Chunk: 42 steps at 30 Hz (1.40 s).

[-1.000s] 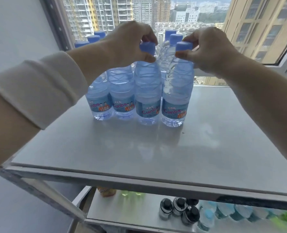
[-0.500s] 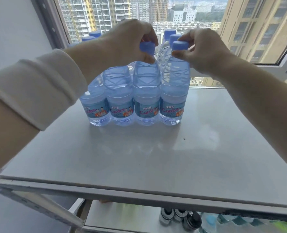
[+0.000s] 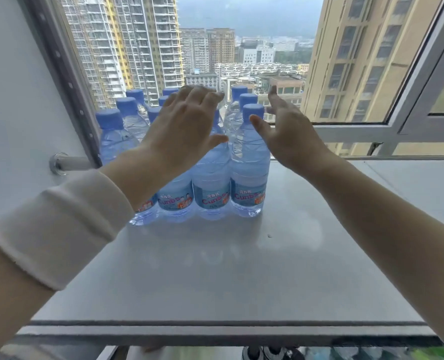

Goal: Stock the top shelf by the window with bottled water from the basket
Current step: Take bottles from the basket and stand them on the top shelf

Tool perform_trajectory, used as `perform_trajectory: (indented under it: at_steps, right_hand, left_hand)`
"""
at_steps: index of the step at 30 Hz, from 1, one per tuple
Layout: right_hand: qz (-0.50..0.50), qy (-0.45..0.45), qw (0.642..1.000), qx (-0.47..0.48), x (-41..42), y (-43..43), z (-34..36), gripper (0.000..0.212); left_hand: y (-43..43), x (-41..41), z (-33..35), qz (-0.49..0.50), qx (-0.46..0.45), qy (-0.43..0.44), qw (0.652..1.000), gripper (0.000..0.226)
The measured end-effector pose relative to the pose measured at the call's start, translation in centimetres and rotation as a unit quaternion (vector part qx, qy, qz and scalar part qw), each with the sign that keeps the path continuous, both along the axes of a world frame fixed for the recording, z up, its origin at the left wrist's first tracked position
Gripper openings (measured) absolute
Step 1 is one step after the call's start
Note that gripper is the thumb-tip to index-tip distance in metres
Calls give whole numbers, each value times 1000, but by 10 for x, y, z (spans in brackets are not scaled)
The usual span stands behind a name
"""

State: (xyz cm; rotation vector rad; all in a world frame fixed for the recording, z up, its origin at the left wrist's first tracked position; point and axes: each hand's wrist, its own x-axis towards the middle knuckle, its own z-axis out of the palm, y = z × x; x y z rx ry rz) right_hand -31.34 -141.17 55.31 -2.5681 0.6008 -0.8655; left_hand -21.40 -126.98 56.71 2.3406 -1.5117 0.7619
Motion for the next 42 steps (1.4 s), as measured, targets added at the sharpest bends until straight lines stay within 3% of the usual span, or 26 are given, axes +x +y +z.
perform_trajectory:
  at_steps: [4, 9, 15, 24, 38, 42]
  right_hand:
    - [-53, -5, 998, -15, -33, 7, -23, 67]
    - [-69, 38, 995, -61, -98, 20, -45, 65]
    - [-66, 95, 988, -102, -207, 33, -76, 62]
    - [-42, 155, 982, -103, -353, 63, -185, 66]
    - [-29, 277, 960, 21, -461, 195, -354, 58]
    - [-20, 335, 938, 86, -493, 226, -405, 55]
  left_hand:
    - [0, -24, -16, -31, -70, -31, 997, 58]
    - [-11, -88, -31, -56, -60, -11, 997, 54]
    - [-4, -184, -64, -51, -34, 17, 998, 54]
    - [41, -310, -149, -25, 63, 121, 990, 57]
    - [165, -412, -321, 40, 199, 276, 939, 55]
    - [188, -446, -374, 73, 242, 338, 907, 55]
